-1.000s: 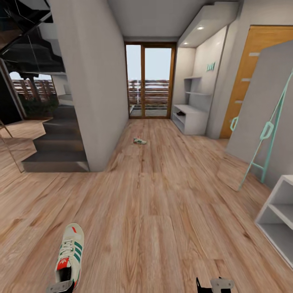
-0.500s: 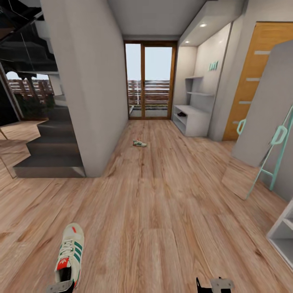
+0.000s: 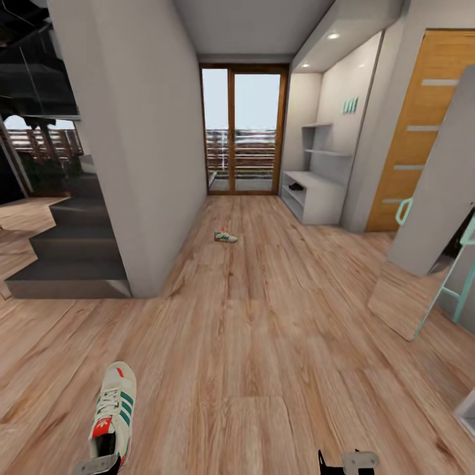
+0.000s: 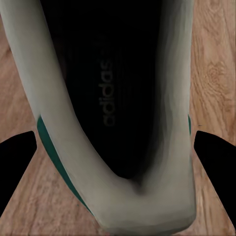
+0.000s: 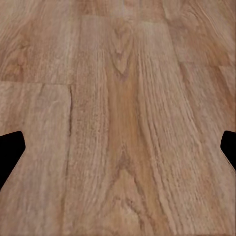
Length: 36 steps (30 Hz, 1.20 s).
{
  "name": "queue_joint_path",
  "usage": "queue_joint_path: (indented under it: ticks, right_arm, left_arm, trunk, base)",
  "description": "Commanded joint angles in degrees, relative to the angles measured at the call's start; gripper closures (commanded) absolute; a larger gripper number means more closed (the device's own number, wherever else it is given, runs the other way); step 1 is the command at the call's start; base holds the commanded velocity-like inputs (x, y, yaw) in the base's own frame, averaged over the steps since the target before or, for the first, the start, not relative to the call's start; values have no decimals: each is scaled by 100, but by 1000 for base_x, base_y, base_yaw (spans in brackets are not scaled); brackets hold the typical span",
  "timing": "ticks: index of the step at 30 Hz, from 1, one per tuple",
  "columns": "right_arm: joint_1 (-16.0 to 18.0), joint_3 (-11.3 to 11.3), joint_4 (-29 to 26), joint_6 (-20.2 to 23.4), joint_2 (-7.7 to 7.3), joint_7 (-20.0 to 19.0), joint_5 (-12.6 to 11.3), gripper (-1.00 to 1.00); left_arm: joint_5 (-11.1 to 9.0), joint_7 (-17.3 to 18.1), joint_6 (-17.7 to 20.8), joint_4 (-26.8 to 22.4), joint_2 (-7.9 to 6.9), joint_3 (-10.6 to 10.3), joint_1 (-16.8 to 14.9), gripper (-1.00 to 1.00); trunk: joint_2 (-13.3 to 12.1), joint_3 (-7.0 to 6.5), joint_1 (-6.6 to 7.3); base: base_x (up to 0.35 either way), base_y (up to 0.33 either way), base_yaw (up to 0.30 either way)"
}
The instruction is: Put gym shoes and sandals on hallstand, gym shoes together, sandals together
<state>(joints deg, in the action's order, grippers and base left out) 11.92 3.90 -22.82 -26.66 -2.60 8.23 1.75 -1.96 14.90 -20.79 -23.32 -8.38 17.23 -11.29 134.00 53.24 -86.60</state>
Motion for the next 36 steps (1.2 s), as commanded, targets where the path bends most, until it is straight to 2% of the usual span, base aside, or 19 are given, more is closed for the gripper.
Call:
queue_joint_path:
  ticks: [1, 36]
  right_arm:
    - [4, 41, 4, -6, -5, 56, 19, -100]
    - [4, 41, 6, -6, -5, 56, 20, -100]
  left_arm:
    - [-24, 57, -4, 4, 3, 39, -5, 100]
    - [-24, 57, -4, 3, 3, 44, -5, 100]
  trunk:
    - [2, 5, -2]
    - [2, 5, -2]
  base:
    - [339, -68, 0]
    - [339, -77, 0]
